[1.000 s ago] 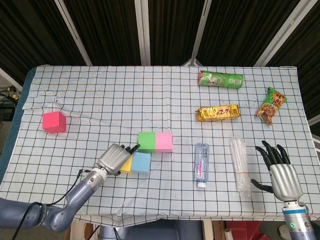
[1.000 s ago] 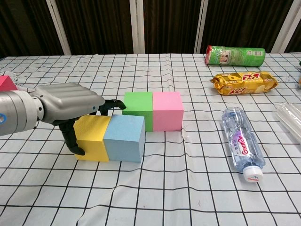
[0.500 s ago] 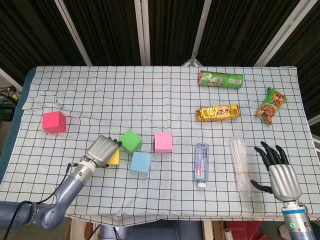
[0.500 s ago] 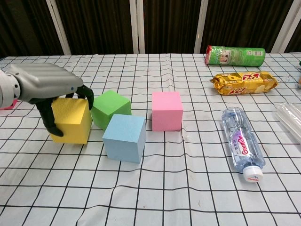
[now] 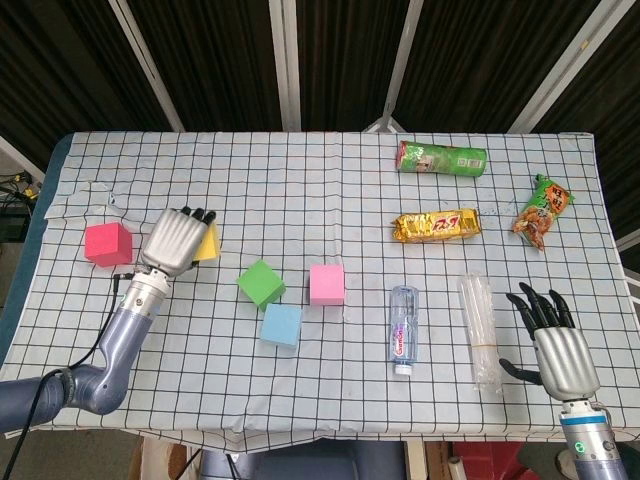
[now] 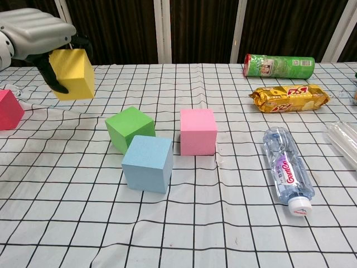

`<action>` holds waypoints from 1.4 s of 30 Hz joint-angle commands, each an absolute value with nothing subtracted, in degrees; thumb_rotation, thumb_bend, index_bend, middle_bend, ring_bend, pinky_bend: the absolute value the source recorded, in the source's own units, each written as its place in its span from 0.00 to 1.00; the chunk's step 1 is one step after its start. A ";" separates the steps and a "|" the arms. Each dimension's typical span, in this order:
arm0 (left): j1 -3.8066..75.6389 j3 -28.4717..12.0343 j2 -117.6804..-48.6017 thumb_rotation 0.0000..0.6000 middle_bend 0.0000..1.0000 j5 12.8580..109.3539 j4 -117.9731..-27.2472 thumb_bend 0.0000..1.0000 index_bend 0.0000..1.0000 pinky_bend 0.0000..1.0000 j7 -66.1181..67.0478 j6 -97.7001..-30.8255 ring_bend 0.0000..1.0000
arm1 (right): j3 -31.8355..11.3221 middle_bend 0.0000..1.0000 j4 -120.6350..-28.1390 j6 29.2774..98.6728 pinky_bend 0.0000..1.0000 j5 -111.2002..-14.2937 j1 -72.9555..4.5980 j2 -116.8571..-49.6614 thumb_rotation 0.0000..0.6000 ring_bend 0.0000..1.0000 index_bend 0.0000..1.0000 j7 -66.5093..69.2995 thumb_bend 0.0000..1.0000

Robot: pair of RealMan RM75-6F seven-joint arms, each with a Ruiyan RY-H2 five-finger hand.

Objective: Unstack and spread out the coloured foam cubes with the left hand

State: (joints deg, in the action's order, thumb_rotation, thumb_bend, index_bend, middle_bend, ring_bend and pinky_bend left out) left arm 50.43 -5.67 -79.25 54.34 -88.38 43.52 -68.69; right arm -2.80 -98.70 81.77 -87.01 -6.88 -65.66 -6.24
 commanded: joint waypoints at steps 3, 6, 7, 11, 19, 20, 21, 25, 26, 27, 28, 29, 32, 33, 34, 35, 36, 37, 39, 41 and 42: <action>51.07 -8.77 -81.12 1.00 0.00 47.78 -85.19 0.00 0.05 0.28 47.82 -68.43 0.01 | -2.61 0.09 -98.70 81.65 0.00 -87.30 -6.94 -65.53 1.00 0.15 0.16 -5.88 0.06; 51.52 -9.43 -81.43 1.00 0.00 45.95 -84.82 0.00 0.02 0.24 48.83 -67.21 0.00 | -2.68 0.09 -98.68 81.88 0.00 -87.28 -6.86 -65.48 1.00 0.15 0.16 -5.73 0.06; 51.60 -9.44 -81.49 1.00 0.00 45.94 -84.73 0.00 0.01 0.23 48.88 -66.92 0.00 | -2.69 0.09 -98.68 81.90 0.00 -87.24 -6.85 -65.45 1.00 0.15 0.16 -5.69 0.06; 51.96 -9.14 -81.61 1.00 0.00 46.24 -85.29 0.00 0.01 0.23 49.83 -66.21 0.00 | -2.63 0.09 -98.67 81.69 0.00 -87.15 -6.90 -65.36 1.00 0.15 0.16 -5.66 0.06; 52.40 -10.32 -78.90 1.00 0.00 46.22 -95.81 0.00 0.01 0.19 46.87 -62.91 0.00 | -2.53 0.09 -98.79 81.72 0.00 -87.46 -6.97 -65.44 1.00 0.15 0.16 -5.74 0.06; 52.68 -10.24 -78.26 1.00 0.00 45.39 -97.22 0.00 0.01 0.19 47.56 -62.29 0.00 | -2.48 0.09 -98.80 81.70 0.00 -87.51 -6.98 -65.44 1.00 0.15 0.16 -5.77 0.06; 53.21 -10.00 -77.38 1.00 0.00 44.17 -99.19 0.00 0.01 0.18 48.78 -61.39 0.00 | -2.45 0.09 -98.80 81.67 0.00 -87.56 -6.99 -65.45 1.00 0.15 0.16 -5.82 0.06; 55.33 -8.80 -75.46 1.00 0.00 38.30 -104.06 0.00 0.00 0.17 52.93 -58.60 0.00 | -2.43 0.09 -98.91 81.79 0.00 -87.53 -6.91 -65.33 1.00 0.15 0.16 -5.70 0.06; 55.82 -8.56 -75.27 1.00 0.00 36.99 -104.57 0.00 0.00 0.17 53.67 -58.19 0.00 | -2.48 0.09 -98.92 81.86 0.00 -87.49 -6.90 -65.32 1.00 0.15 0.16 -5.64 0.06; 56.63 -8.00 -75.17 1.00 0.00 34.78 -105.21 0.00 0.00 0.17 54.87 -57.39 0.00 | -2.52 0.09 -98.93 81.98 0.00 -87.50 -6.86 -65.28 1.00 0.15 0.16 -5.54 0.06; 57.17 -7.76 -75.17 1.00 0.00 33.36 -105.51 0.00 0.00 0.16 55.49 -57.01 0.00 | -2.53 0.09 -98.93 82.05 0.00 -87.52 -6.83 -65.26 1.00 0.15 0.16 -5.46 0.06; 57.96 -7.44 -75.34 1.00 0.00 31.29 -105.87 0.00 0.00 0.15 56.13 -56.31 0.00 | -2.54 0.09 -98.92 82.13 0.00 -87.52 -6.79 -65.22 1.00 0.15 0.16 -5.36 0.06; 59.82 -6.75 -76.31 1.00 0.00 27.52 -105.89 0.00 0.00 0.14 57.05 -54.66 0.00 | -2.49 0.09 -98.85 82.22 0.00 -87.51 -6.71 -65.20 1.00 0.15 0.16 -5.27 0.06; 60.31 -6.55 -76.63 1.00 0.00 26.83 -105.71 0.00 0.00 0.13 57.32 -54.45 0.00 | -2.51 0.09 -98.85 82.17 0.00 -87.45 -6.72 -65.19 1.00 0.15 0.16 -5.24 0.06; 61.08 -6.16 -77.25 1.00 0.00 25.75 -105.41 0.00 0.00 0.13 57.76 -54.02 0.00 | -2.53 0.09 -98.84 82.10 0.00 -87.34 -6.74 -65.17 1.00 0.15 0.16 -5.20 0.06; 61.55 -5.97 -77.63 1.00 0.00 25.00 -105.18 0.00 0.00 0.13 57.99 -53.89 0.00 | -2.56 0.09 -98.82 82.08 0.00 -87.29 -6.75 -65.16 1.00 0.15 0.16 -5.18 0.06; 62.30 -5.70 -78.26 1.00 0.00 23.96 -104.77 0.00 0.00 0.13 58.37 -53.70 0.00 | -2.58 0.09 -98.82 82.07 0.00 -87.23 -6.75 -65.13 1.00 0.15 0.16 -5.12 0.06; 62.79 -5.58 -78.72 1.00 0.00 23.47 -104.39 0.00 0.00 0.13 58.61 -53.71 0.00 | -2.59 0.09 -98.84 82.10 0.00 -87.22 -6.73 -65.09 1.00 0.15 0.16 -5.05 0.06; 63.74 -5.45 -79.98 1.00 0.00 22.90 -103.32 0.00 0.00 0.13 58.82 -54.03 0.00 | -2.68 0.09 -98.82 82.19 0.00 -87.11 -6.70 -65.02 1.00 0.15 0.16 -4.89 0.06; 64.33 -5.73 -81.43 1.00 0.00 23.10 -102.17 0.00 0.00 0.13 58.20 -54.27 0.00 | -2.67 0.09 -98.84 82.25 0.00 -87.05 -6.63 -64.88 1.00 0.15 0.16 -4.64 0.06; 64.47 -5.83 -82.01 1.00 0.00 23.38 -101.63 0.00 0.00 0.13 57.84 -54.39 0.00 | -2.66 0.09 -98.85 82.27 0.00 -87.03 -6.60 -64.81 1.00 0.15 0.16 -4.51 0.06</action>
State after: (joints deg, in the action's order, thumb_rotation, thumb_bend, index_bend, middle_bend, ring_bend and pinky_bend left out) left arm 63.94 -5.73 -81.08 23.23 -102.51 58.27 -54.20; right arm -2.67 -98.84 82.26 -87.05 -6.62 -64.84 -4.54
